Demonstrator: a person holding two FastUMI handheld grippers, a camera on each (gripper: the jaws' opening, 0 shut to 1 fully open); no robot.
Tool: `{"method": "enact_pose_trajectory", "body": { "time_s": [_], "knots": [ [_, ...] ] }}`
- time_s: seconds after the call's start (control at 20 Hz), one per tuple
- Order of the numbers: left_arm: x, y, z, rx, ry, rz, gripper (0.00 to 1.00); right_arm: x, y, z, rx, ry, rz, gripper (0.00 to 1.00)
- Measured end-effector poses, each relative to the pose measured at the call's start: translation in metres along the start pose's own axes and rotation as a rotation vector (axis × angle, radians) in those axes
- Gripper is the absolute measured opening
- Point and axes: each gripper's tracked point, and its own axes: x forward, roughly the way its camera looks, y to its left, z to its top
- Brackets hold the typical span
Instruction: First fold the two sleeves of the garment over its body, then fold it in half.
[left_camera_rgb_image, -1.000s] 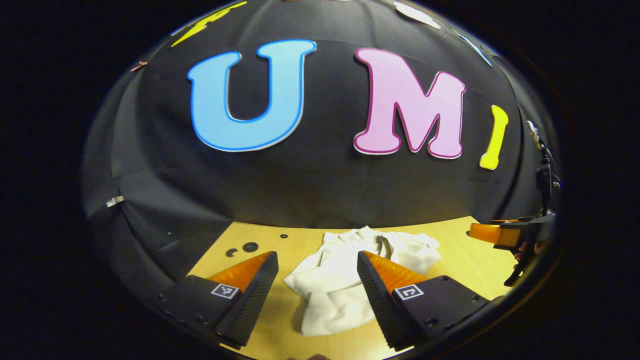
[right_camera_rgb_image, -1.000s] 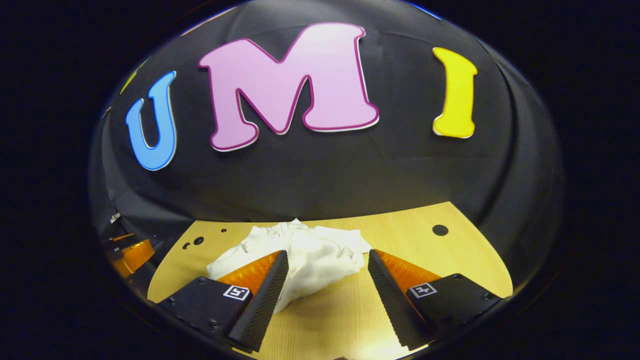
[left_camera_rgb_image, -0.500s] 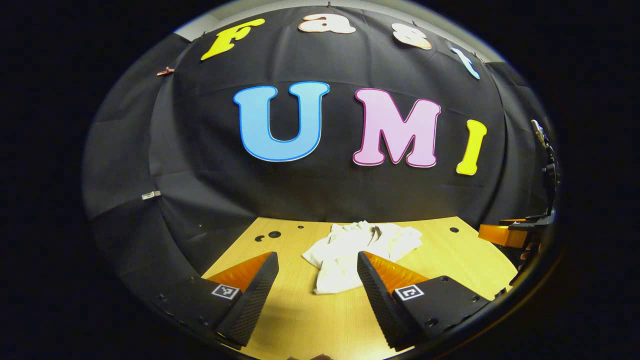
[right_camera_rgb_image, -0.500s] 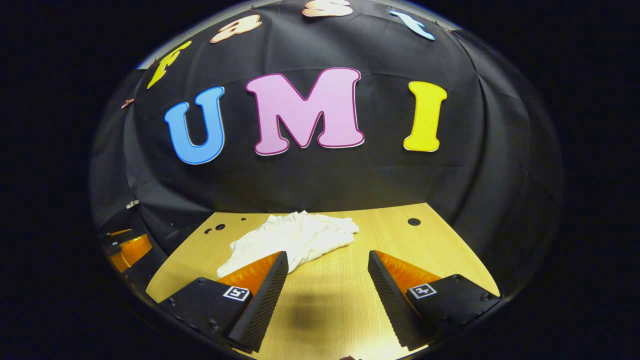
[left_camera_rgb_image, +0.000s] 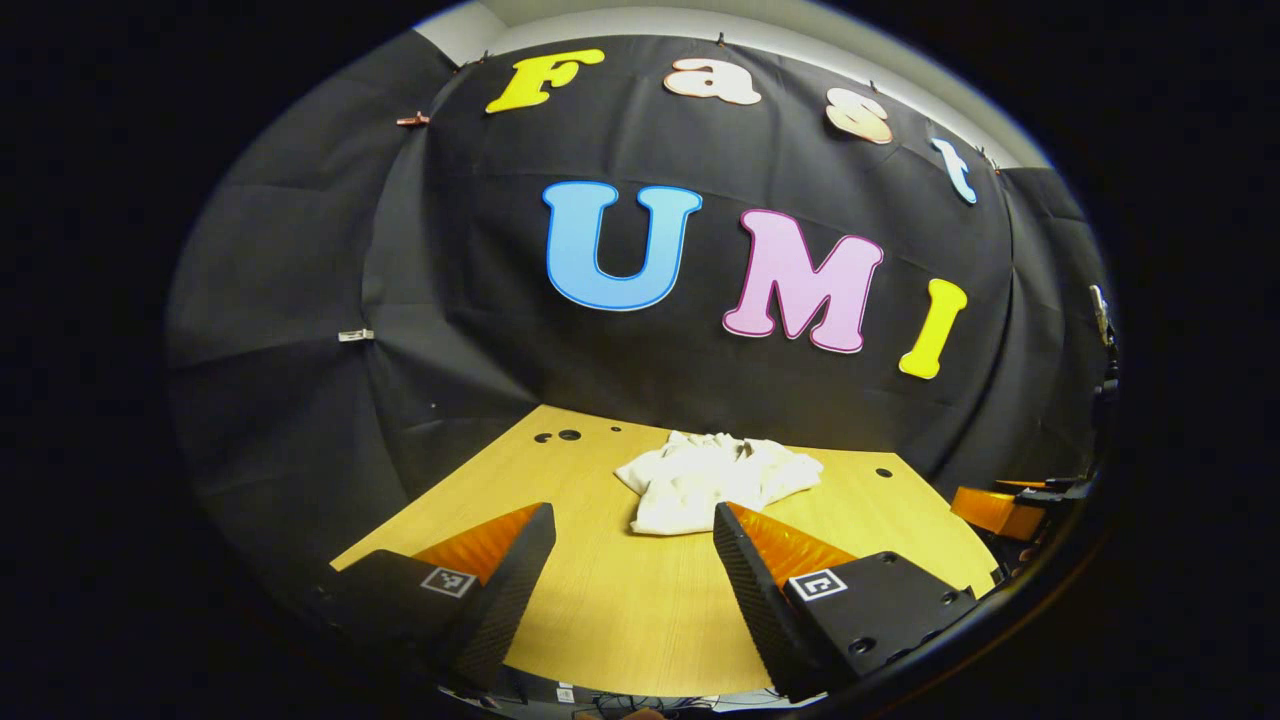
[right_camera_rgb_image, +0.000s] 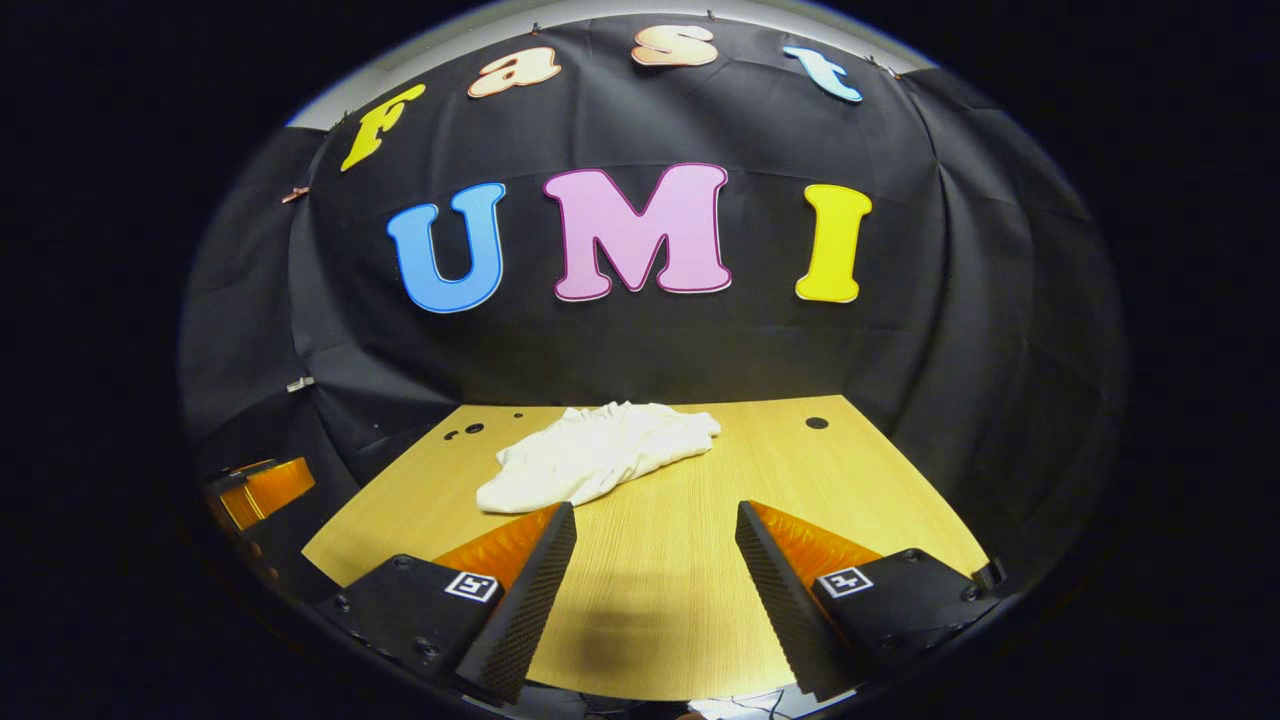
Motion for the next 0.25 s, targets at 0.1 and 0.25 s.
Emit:
{"method": "enact_pose_trajectory", "body": {
  "time_s": [0.1,0.25],
  "knots": [
    [-0.011,0.002,-0.009,0.014,-0.009,0.022,0.97,-0.014,-0.005,-0.005,-0.003,-0.020,-0.017,0.98],
    [-0.025,0.001,-0.020,-0.023,0.005,0.026,0.98,-0.028,-0.006,-0.018,0.012,-0.008,-0.027,0.98]
  ]
}}
